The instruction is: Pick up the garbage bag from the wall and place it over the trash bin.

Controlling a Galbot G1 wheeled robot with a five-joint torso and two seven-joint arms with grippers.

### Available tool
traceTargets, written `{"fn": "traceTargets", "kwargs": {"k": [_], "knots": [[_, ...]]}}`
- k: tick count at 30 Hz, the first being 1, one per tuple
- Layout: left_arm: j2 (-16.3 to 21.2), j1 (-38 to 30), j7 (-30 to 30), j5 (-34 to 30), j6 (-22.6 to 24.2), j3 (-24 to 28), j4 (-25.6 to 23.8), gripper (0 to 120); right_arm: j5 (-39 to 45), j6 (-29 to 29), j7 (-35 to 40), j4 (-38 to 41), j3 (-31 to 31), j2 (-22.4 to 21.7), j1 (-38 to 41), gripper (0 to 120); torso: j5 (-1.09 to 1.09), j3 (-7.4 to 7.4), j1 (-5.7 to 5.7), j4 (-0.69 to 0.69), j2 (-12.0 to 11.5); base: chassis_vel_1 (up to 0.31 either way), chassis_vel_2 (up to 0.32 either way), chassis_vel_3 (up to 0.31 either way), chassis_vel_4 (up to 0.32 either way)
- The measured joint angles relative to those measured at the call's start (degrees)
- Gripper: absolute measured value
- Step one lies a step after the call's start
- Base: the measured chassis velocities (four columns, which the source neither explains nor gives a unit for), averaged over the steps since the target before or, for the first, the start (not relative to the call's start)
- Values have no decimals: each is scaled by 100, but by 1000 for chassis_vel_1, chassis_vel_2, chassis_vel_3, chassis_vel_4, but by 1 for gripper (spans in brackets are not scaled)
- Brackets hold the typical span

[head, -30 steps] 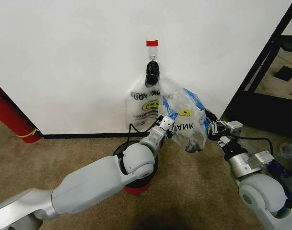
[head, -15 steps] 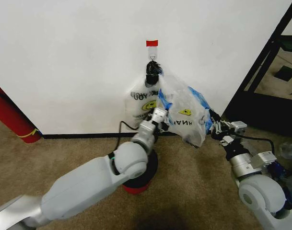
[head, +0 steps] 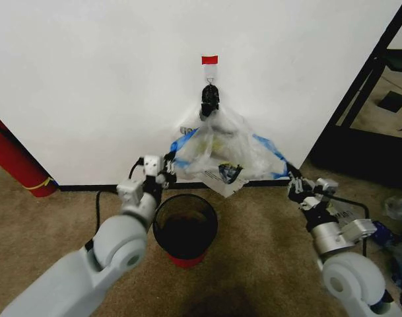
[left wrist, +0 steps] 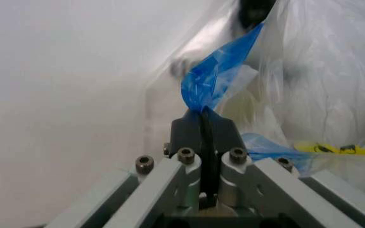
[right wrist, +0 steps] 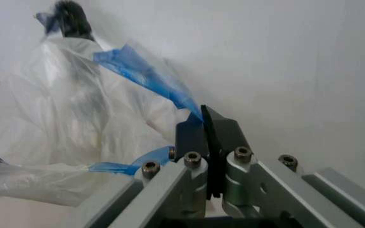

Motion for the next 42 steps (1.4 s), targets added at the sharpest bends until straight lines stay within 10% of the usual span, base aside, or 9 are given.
{"fn": "traceTargets", "kwargs": {"k": [23, 42], "knots": [[239, 789, 54, 542, -242, -408, -771, 0, -1, 3, 34, 600, -37, -105, -26, 0, 0, 1, 0, -1, 1, 0, 0, 0, 0], [502, 1385, -390, -277, 387, -1507, -1354, 0, 1050, -685, 506, 655, -957, -377, 970, 0, 0, 1, 0, -1, 0, 0, 0, 0, 0]]}}
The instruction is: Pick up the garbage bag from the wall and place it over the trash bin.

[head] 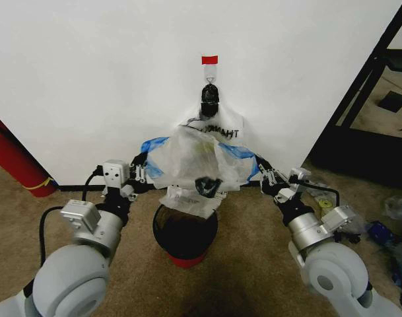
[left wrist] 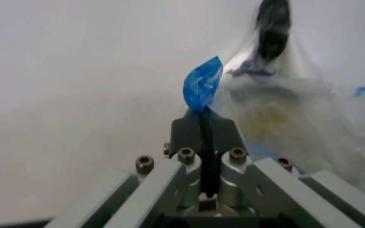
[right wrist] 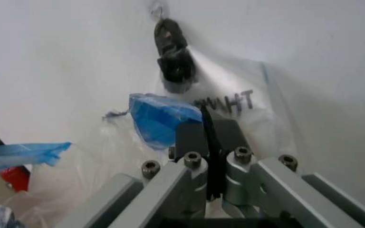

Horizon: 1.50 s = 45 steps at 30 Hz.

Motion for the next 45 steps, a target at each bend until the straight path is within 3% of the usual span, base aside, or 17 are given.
{"fn": "traceTargets", "kwargs": {"k": [7, 19, 28, 45], "knots": [[-289, 220, 105, 414, -324, 11, 314, 0, -363, 93, -34, -639, -687, 308, 283, 0, 1, 0, 0, 1, 0, 0, 0, 0, 0], [-591, 547, 89, 452, -559, 29, 922, 0, -919, 261, -18, -1384, -1452, 984, 332, 0, 0, 0, 1, 1, 0, 0, 0, 0, 0], [-722, 1021, 63, 720, -760, 178, 934, 0, -1098, 393, -27, -1316, -1286, 880, -202, 0, 2, -1, 0, 0, 0, 0, 0, 0, 0], [-903, 946, 12, 855, -716, 569, 1141, 0, -1107, 459, -2, -984, -856, 782, -404, 0, 1, 0, 0, 0, 0, 0, 0, 0, 0]]}}
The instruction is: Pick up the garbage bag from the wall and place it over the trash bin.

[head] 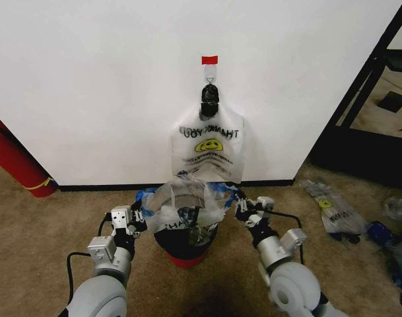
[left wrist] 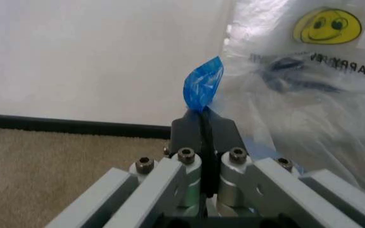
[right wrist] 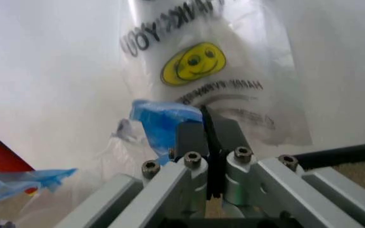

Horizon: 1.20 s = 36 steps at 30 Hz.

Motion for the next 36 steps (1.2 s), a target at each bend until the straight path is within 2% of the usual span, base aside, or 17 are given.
{"fn": "traceTargets", "kwargs": {"k": [3, 13, 18, 24, 32, 36], "knots": [[9, 22, -5, -95, 34, 2, 68, 0, -112, 38, -38, -133, -75, 91, -37, 0, 0, 0, 0, 0, 0, 0, 0, 0, 0], [32, 172, 62, 34, -119, -25, 744, 0, -470, 94, 51, -569, -392, 496, -10, 0, -1, 1, 0, 2, 0, 0, 0, 0, 0], [104, 540, 60, 106, -211, -101, 698, 0, -677, -45, 225, -568, -427, 513, -284, 0, -1, 0, 0, 1, 0, 0, 0, 0, 0], [84, 1295, 37, 499, -390, -66, 374, 0, -929, -220, 290, -362, -272, 421, -941, 0, 0, 0, -1, 0, 0, 0, 0, 0, 0], [198, 1249, 6, 524, -422, -99, 623, 0, -1012, -394, 382, -561, -132, 403, -1011, 0, 0, 0, 0, 0, 0, 0, 0, 0, 0], [177, 1343, 1, 541, -406, -95, 588, 0, -988, -385, 407, -715, -141, 439, -946, 0, 0, 0, 0, 1, 0, 0, 0, 0, 0]]}}
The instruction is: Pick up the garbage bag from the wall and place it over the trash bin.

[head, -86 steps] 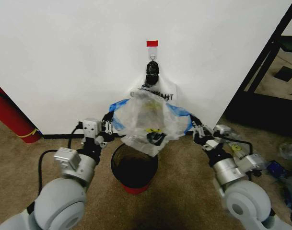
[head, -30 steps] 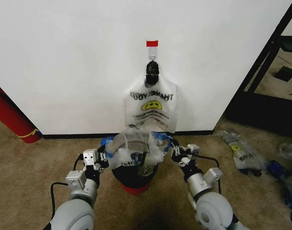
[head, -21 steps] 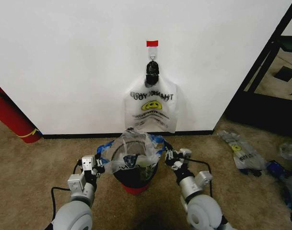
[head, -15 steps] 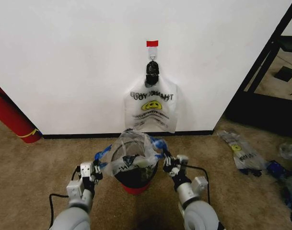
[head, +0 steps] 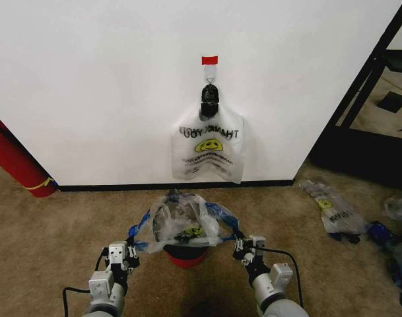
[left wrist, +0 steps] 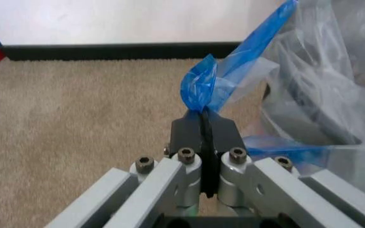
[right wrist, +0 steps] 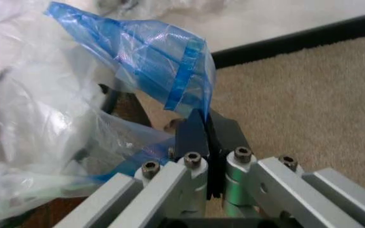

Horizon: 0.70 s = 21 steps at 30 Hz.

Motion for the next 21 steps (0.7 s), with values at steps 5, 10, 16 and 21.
{"fn": "traceTargets", "kwargs": {"k": [5, 10, 16, 21], "knots": [[-10, 223, -17, 49, 1, -58, -225, 0, 4, 6, 11, 25, -93, 17, -44, 0, 1, 0, 0, 0, 0, 0, 0, 0, 0], [8, 409, -65, 141, -1, -101, -453, 0, -68, -33, -10, 289, -207, -38, -275, 0, 0, 0, 0, -1, 0, 0, 0, 0, 0], [167, 639, -75, 272, 12, -120, -493, 0, -286, -81, -45, 235, -274, -143, -445, 0, 0, 0, 0, -1, 0, 0, 0, 0, 0], [250, 690, -71, 320, 77, -139, -408, 0, -282, -127, -26, 123, -302, -167, -355, 0, 0, 0, 0, -1, 0, 0, 0, 0, 0]]}}
